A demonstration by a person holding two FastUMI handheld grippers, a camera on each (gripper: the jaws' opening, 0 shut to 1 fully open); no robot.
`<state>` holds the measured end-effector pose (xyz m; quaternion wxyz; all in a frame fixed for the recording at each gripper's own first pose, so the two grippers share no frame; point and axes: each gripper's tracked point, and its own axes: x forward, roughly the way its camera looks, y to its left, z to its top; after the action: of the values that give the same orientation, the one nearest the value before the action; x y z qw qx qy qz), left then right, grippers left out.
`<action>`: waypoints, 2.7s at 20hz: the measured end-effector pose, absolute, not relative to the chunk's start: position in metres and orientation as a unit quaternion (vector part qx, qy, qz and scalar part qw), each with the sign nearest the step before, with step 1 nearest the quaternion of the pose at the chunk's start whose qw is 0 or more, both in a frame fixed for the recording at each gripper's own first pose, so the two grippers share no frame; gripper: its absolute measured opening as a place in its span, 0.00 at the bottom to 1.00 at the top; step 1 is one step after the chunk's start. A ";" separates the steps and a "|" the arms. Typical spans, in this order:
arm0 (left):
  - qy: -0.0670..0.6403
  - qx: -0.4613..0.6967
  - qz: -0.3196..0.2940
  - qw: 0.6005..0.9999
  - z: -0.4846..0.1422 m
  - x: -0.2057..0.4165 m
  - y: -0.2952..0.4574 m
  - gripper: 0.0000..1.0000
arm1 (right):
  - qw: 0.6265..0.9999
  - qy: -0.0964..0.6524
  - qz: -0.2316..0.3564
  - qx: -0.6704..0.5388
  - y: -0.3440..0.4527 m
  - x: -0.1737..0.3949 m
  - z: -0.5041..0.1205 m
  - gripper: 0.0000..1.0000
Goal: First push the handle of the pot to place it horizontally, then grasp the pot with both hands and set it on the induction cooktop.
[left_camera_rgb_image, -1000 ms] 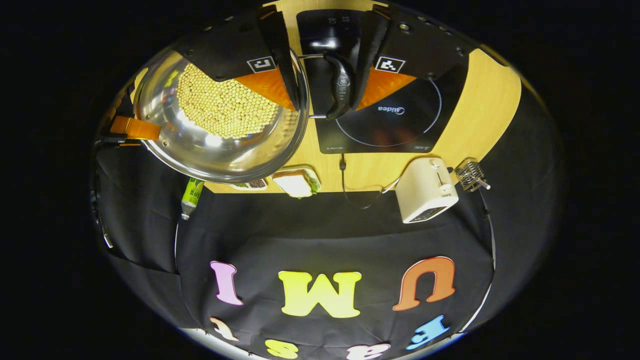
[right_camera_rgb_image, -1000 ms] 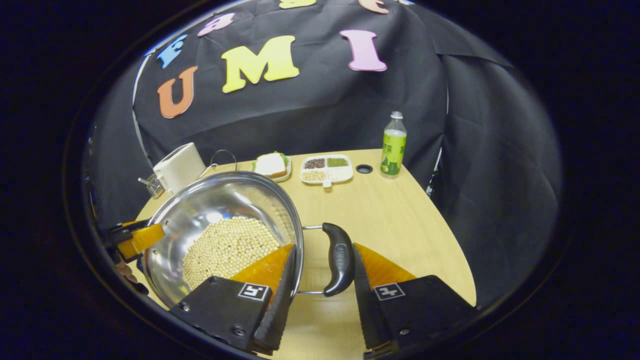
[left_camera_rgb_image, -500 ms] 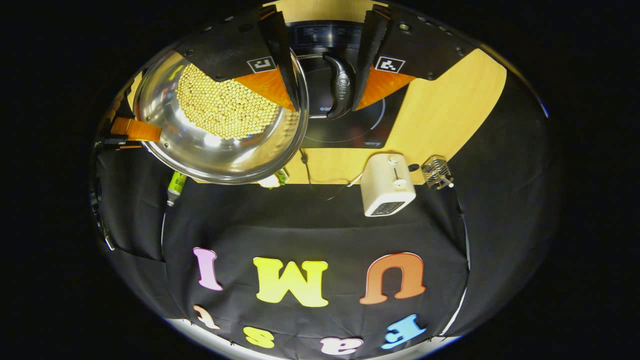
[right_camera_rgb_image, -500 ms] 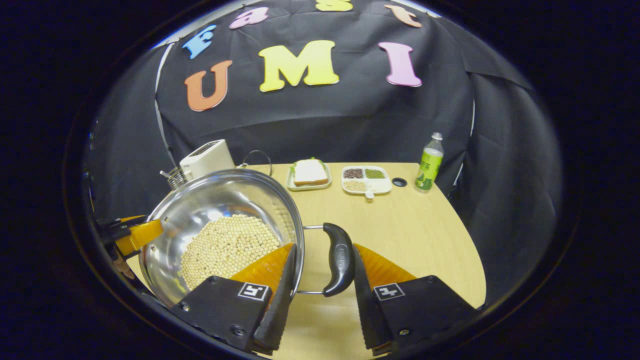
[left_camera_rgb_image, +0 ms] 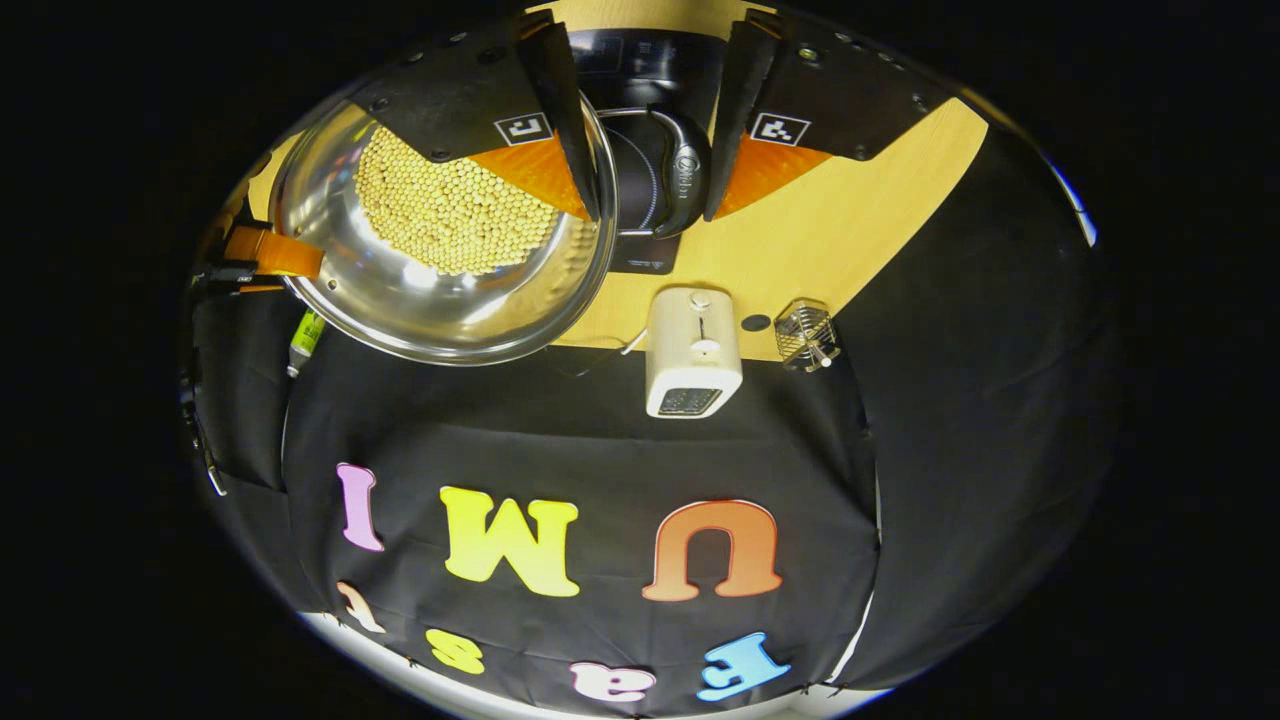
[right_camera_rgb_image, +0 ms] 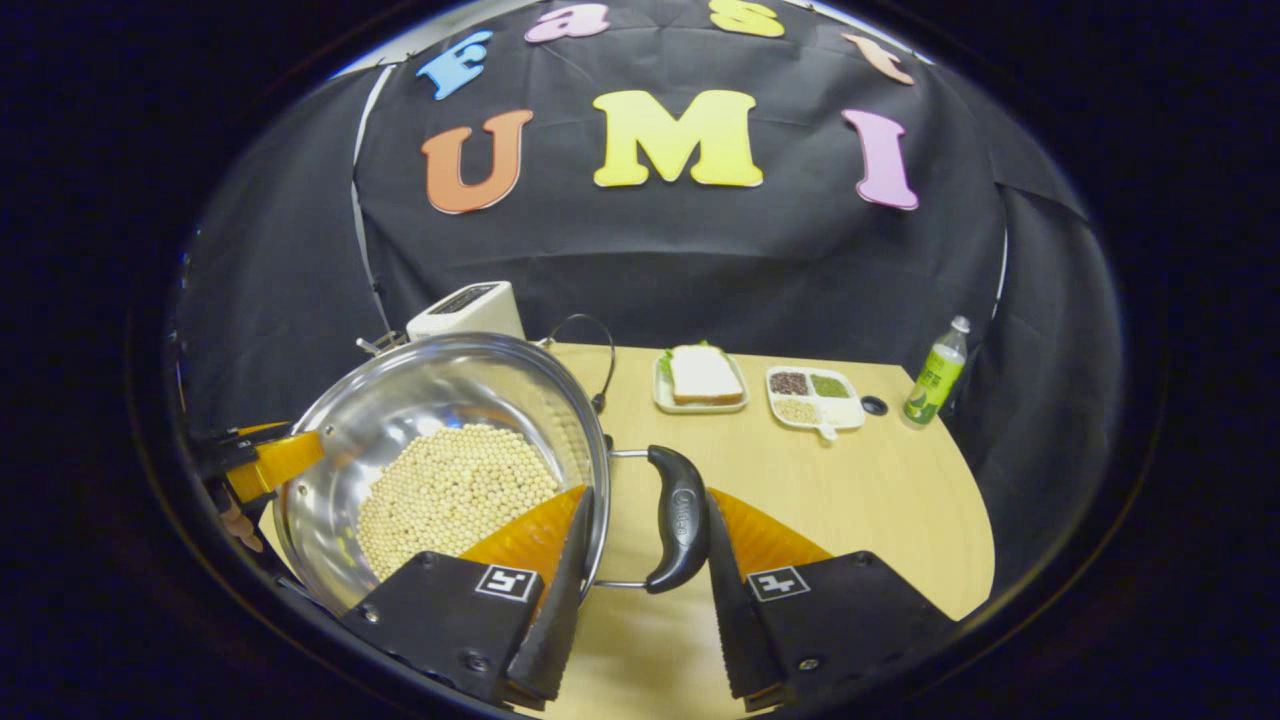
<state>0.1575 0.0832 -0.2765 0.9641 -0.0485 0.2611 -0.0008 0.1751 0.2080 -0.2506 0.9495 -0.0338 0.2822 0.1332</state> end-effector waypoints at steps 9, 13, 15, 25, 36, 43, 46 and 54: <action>0.273 -0.049 0.014 0.961 -0.323 0.213 0.114 0.57 | 0.943 0.304 0.133 -0.025 0.249 0.225 -0.286 0.63; 0.281 -0.050 0.022 0.958 -0.346 0.226 0.124 0.57 | 0.939 0.317 0.133 -0.021 0.263 0.238 -0.311 0.62; 0.285 -0.050 0.022 0.957 -0.353 0.231 0.125 0.57 | 0.938 0.321 0.131 -0.022 0.265 0.241 -0.318 0.62; 0.258 -0.029 0.011 0.966 -0.363 0.241 0.118 0.57 | 0.941 0.313 0.131 0.013 0.257 0.245 -0.332 0.61; 0.270 -0.055 0.016 0.961 -0.373 0.237 0.121 0.63 | 0.947 0.287 0.136 0.049 0.258 0.245 -0.329 0.66; 0.261 -0.071 0.019 0.963 -0.357 0.230 0.124 0.93 | 0.959 0.227 0.158 0.056 0.250 0.243 -0.298 0.77; 0.243 -0.079 0.009 0.967 -0.328 0.219 0.116 0.90 | 0.965 0.188 0.172 0.058 0.245 0.230 -0.270 0.82; 0.157 -0.048 0.010 0.986 -0.222 0.174 0.085 0.96 | 0.985 0.096 0.139 0.019 0.198 0.171 -0.182 0.97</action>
<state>0.1742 0.0852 -0.2216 0.9864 -0.0484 0.1566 0.0100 0.1714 0.1983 -0.1821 0.9855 0.0186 0.0962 0.1387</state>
